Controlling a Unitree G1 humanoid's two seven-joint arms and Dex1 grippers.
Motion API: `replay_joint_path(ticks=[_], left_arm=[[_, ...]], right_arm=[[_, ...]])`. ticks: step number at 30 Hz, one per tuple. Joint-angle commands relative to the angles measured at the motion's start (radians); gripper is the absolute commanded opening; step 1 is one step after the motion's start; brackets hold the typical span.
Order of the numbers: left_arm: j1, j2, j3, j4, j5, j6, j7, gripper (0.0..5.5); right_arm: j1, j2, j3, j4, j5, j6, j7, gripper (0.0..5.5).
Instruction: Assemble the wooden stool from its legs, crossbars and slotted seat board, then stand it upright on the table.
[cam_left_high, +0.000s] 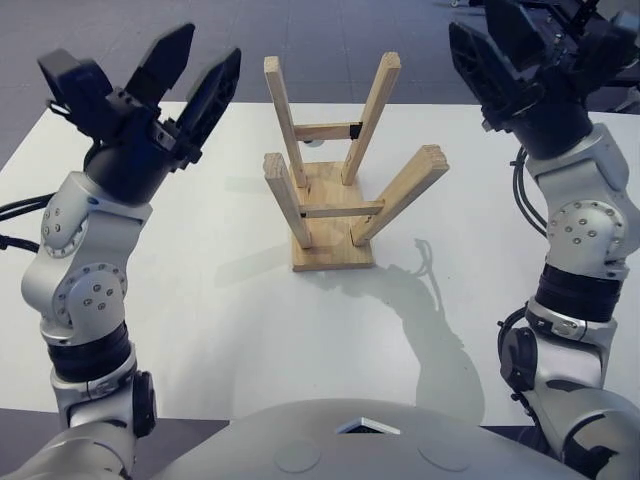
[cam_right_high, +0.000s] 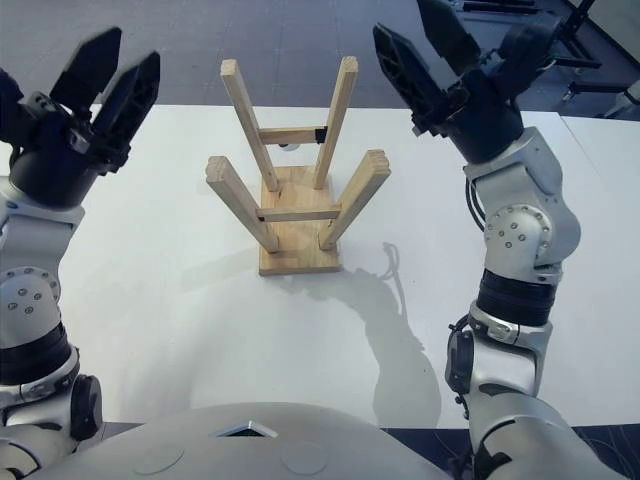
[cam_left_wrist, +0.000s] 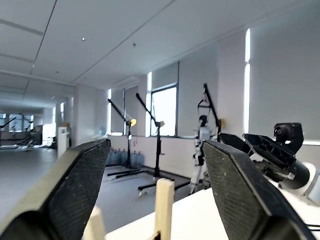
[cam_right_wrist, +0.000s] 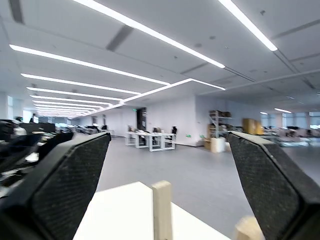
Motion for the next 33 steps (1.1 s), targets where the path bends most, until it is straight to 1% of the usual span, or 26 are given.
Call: replay_joint_path(ticks=[1, 4, 6, 9, 11, 12, 13, 15, 18, 23, 25, 28, 33], left_arm=[[-0.135, 0.007, -0.017, -0.009, -0.100, 0.061, 0.045, 3.37], [-0.192, 0.024, -0.026, -0.007, -0.158, 0.110, 0.089, 3.37], [-0.194, 0.025, -0.058, 0.009, -0.162, 0.153, 0.107, 3.37], [-0.068, 0.003, -0.171, 0.103, -0.075, 0.205, 0.094, 3.37], [0.019, -0.023, -0.273, 0.198, 0.013, 0.195, 0.044, 3.37], [0.046, -0.040, -0.313, 0.236, 0.045, 0.188, 0.024, 3.37], [0.066, -0.053, -0.342, 0.263, 0.069, 0.178, 0.005, 3.37], [0.093, -0.068, -0.371, 0.287, 0.103, 0.157, -0.020, 3.37], [0.079, -0.076, -0.356, 0.283, 0.105, 0.136, -0.045, 3.37], [0.012, -0.076, -0.270, 0.227, 0.064, 0.115, -0.028, 3.37], [-0.004, -0.078, -0.213, 0.190, 0.017, 0.107, -0.012, 3.37], [0.004, -0.061, -0.138, 0.126, -0.036, 0.108, 0.000, 3.37], [0.050, -0.062, -0.075, 0.081, -0.052, 0.107, 0.031, 3.37]], right_arm=[[-0.082, -0.033, -0.022, -0.055, 0.094, 0.064, -0.035, 4.30], [-0.107, -0.070, -0.007, -0.095, 0.125, 0.102, -0.028, 4.30], [-0.084, -0.083, 0.028, -0.106, 0.108, 0.118, -0.004, 4.30], [0.027, -0.071, 0.154, -0.043, 0.024, 0.136, 0.073, 4.30], [0.122, -0.088, 0.280, 0.036, -0.111, 0.085, 0.159, 4.30], [0.151, -0.092, 0.314, 0.047, -0.146, 0.069, 0.187, 4.30], [0.167, -0.089, 0.329, 0.049, -0.160, 0.059, 0.201, 4.30], [0.140, -0.069, 0.309, 0.036, -0.137, 0.061, 0.191, 4.30], [0.100, -0.060, 0.276, 0.021, -0.118, 0.051, 0.172, 4.30], [0.061, -0.017, 0.211, 0.011, -0.101, 0.009, 0.108, 4.30], [0.035, -0.008, 0.166, -0.031, -0.055, 0.023, 0.064, 4.30], [-0.001, -0.032, 0.134, -0.157, 0.007, 0.058, 0.015, 4.30], [-0.023, -0.055, 0.108, -0.289, 0.139, 0.125, -0.061, 4.30]])
